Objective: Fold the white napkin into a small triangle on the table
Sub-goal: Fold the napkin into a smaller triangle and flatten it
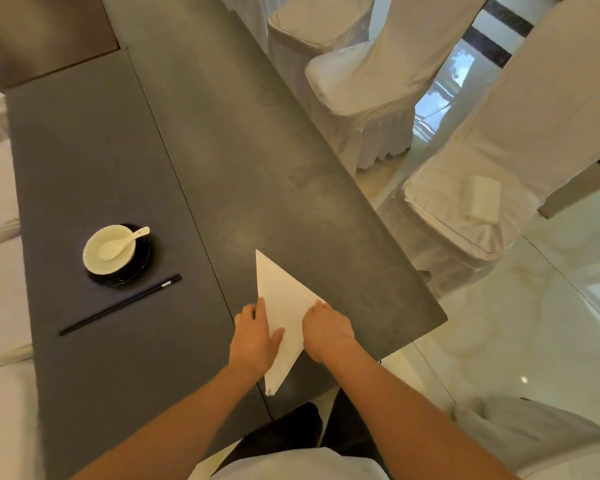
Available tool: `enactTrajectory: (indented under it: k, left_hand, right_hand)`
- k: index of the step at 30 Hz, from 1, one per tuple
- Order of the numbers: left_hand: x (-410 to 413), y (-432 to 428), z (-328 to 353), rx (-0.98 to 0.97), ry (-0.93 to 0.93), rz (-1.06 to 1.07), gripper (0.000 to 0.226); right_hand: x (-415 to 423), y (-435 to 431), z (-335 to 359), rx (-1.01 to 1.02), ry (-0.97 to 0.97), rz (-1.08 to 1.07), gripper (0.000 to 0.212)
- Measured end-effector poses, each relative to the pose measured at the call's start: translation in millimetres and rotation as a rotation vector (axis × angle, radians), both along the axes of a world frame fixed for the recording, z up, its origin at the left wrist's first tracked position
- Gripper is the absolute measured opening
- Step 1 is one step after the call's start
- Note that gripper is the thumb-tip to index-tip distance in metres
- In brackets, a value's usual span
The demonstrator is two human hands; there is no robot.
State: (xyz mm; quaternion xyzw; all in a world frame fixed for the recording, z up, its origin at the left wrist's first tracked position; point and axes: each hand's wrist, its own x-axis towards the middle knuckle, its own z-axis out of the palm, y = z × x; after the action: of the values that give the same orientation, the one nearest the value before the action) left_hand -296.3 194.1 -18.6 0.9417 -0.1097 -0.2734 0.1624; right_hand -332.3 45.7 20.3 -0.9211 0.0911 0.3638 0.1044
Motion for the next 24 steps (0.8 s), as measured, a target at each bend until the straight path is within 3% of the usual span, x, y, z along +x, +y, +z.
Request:
enactTrajectory:
  k: [4, 8, 12, 16, 20, 24]
  left_hand:
    - [-40, 0, 3, -0.009, 0.087, 0.317, 0.045]
    - [-58, -10, 5, 0.075, 0.147, 0.41, 0.038]
    - [-65, -31, 10, 0.003, 0.227, 0.658, 0.032]
    - [-68, -59, 11, 0.004, 0.327, 0.86, 0.042]
    - [-72, -97, 11, -0.036, 0.367, 0.947, 0.049]
    - [-69, -123, 14, -0.102, 0.349, 1.111, 0.051]
  right_hand:
    - [16, -7, 11, 0.004, 0.004, 0.022, 0.027]
    - [27, -3, 6, 0.044, 0.03, 0.006, 0.028]
    - [27, -8, -4, -0.029, 0.105, 0.196, 0.044]
    - [22, -35, -14, -0.054, 0.09, 0.262, 0.05]
    - [21, -68, -10, 0.111, 0.089, 0.159, 0.05]
    - [26, -99, -5, 0.223, 0.043, 0.218, 0.037]
